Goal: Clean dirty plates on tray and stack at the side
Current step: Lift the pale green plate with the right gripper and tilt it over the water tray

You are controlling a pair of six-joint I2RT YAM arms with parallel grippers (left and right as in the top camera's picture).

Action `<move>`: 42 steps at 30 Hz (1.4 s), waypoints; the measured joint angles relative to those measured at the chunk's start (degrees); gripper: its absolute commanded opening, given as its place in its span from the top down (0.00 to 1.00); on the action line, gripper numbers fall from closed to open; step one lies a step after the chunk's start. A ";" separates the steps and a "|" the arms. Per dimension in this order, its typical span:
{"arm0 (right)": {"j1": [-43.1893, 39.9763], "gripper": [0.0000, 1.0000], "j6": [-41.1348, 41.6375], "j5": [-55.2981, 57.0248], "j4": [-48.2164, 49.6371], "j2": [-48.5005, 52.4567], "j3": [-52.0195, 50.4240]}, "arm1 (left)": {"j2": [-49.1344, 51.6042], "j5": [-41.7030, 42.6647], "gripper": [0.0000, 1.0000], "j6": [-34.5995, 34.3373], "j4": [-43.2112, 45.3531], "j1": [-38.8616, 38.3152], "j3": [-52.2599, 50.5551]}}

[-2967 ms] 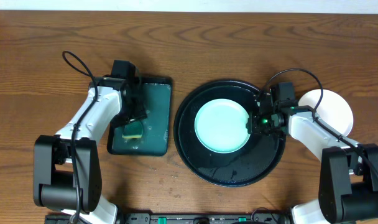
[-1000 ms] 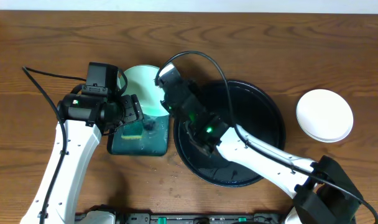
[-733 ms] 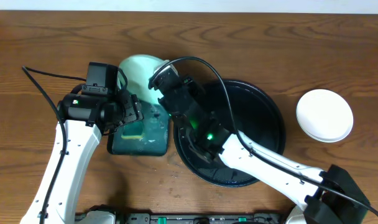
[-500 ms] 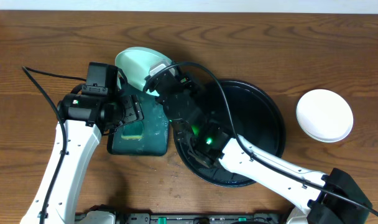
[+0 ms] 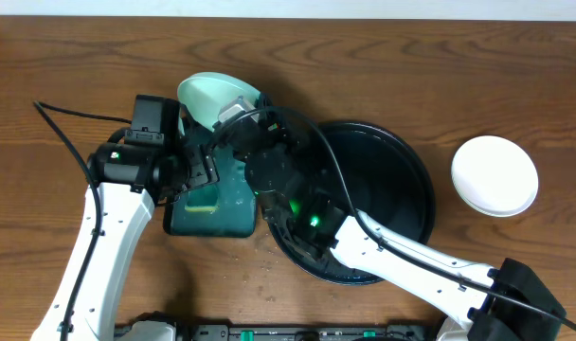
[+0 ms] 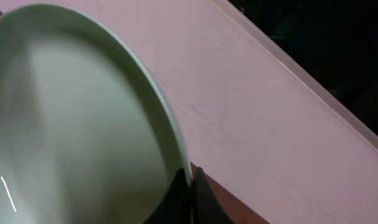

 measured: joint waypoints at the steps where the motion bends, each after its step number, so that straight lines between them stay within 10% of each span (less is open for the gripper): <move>1: 0.02 0.99 -0.15 0.07 0.02 0.00 0.00 | 0.00 0.00 0.20 0.00 0.00 0.00 0.00; 42: -0.26 0.99 3.76 1.49 -1.77 -0.07 0.04 | 0.00 0.00 0.20 0.00 0.00 0.00 0.00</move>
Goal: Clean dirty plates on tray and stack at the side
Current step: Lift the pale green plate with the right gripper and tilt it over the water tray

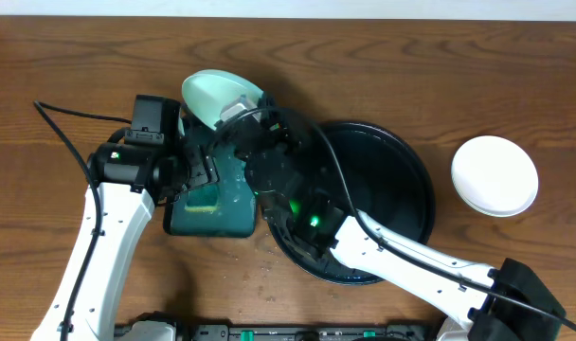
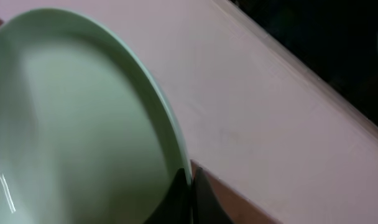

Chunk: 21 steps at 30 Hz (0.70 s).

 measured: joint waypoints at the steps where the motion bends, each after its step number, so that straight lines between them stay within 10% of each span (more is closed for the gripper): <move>1: -0.28 0.99 0.92 -0.90 -1.57 -0.04 0.07 | 0.00 0.00 0.20 0.00 0.00 0.00 0.00; 13: -1.07 0.99 0.09 -1.68 -0.11 -0.26 0.09 | 0.00 0.00 0.20 0.00 0.00 0.00 0.00; 21: -6.64 0.99 22.14 -6.03 -16.72 -0.39 0.28 | 0.00 0.00 0.20 0.00 0.02 0.00 0.00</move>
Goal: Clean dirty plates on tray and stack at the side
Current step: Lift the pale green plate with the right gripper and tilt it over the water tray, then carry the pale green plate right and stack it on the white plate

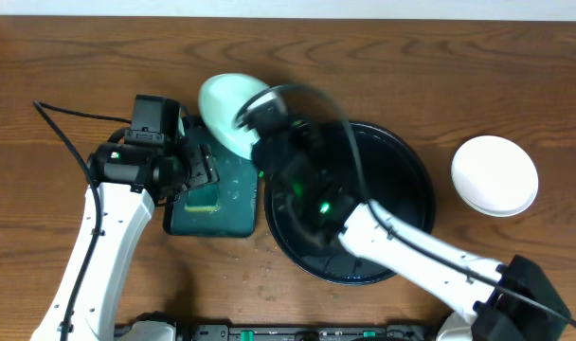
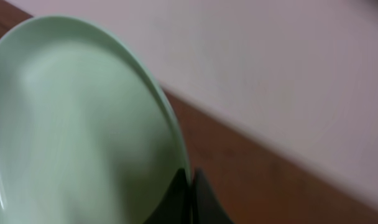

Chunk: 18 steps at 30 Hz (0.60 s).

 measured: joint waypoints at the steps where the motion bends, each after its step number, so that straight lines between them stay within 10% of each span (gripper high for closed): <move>1: -2.12 0.99 3.98 -2.03 -2.29 0.00 0.00 | 0.00 0.00 0.19 0.00 -0.02 0.00 0.00; 18: -49.05 0.99 30.67 -36.52 -39.74 -19.65 0.20 | 0.00 0.02 0.20 0.00 0.00 0.00 0.04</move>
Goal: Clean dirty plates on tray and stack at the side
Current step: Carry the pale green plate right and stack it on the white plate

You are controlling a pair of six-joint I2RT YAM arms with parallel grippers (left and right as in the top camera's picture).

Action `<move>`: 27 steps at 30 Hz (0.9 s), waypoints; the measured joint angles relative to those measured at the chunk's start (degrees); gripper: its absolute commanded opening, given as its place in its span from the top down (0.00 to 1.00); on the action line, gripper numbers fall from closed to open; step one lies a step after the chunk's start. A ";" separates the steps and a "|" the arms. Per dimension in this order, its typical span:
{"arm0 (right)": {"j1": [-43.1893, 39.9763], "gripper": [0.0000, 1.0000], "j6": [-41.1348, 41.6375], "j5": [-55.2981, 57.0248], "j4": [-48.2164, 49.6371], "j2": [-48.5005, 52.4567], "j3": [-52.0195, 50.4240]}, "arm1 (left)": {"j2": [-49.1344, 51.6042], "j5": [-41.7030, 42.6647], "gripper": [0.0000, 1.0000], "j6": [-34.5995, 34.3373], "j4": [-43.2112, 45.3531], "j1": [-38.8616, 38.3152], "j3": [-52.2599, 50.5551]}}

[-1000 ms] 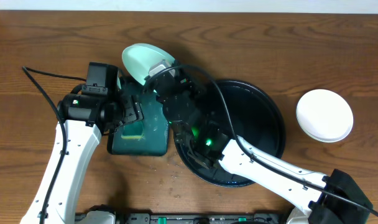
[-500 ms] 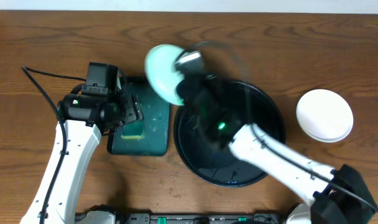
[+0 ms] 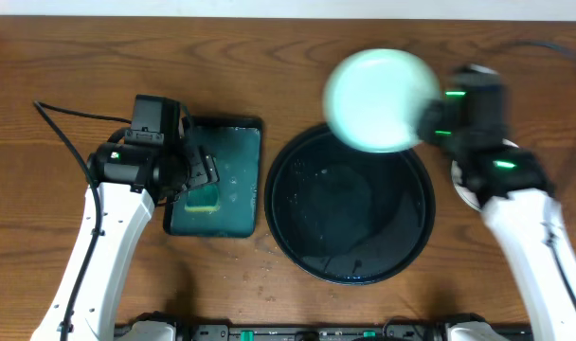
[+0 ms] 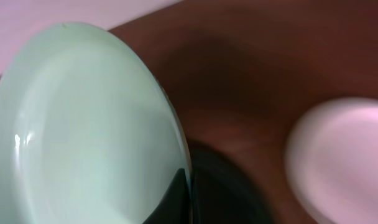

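Note:
A pale green plate (image 3: 378,99) hangs tilted above the far right rim of the round black tray (image 3: 307,237). My right gripper (image 3: 425,120) is shut on its right edge. In the right wrist view the green plate (image 4: 83,124) fills the left, with the fingertips (image 4: 189,182) pinching its rim. A white plate (image 4: 344,162) lies on the table to the right, mostly hidden under my right arm in the overhead view. My left gripper (image 3: 201,172) rests over a dark green tub (image 3: 236,180), just above a yellow sponge (image 3: 205,198). Whether it grips the sponge is unclear.
The wooden table (image 3: 61,57) runs all round. The black tray holds only wet specks. A black cable (image 3: 70,118) trails from the left arm over the table's left side. Crumbs or drops lie on the wood (image 3: 264,270) in front of the tub.
My right gripper has moved the green plate from the gap between tub and tray to above the tray's far right rim, close to the white plate. The left arm has not moved.
At first my right gripper held the green plate tilted over the far end of the tub, beside the left gripper and sponge. It stayed there a moment later. Then it stood further right, by the tray's left rim, and now it is near the white plate.

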 measured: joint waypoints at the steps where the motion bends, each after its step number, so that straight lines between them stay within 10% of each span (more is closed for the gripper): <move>1: -3.96 0.99 0.46 0.20 -2.16 -0.35 0.02 | 0.00 0.00 0.19 0.00 -0.02 0.00 0.00; 16: -34.45 0.98 2.58 -0.35 -9.97 19.10 -1.31 | 0.00 -0.02 0.20 0.00 -0.02 0.00 0.00; 20: -35.30 0.65 2.99 -3.23 -11.04 23.26 -1.84 | 0.00 -0.02 0.20 0.00 -0.04 0.00 0.00; 27: -34.64 0.56 -3.43 -17.70 -8.09 20.59 -1.86 | 0.00 -0.02 0.20 0.00 -0.02 0.00 0.00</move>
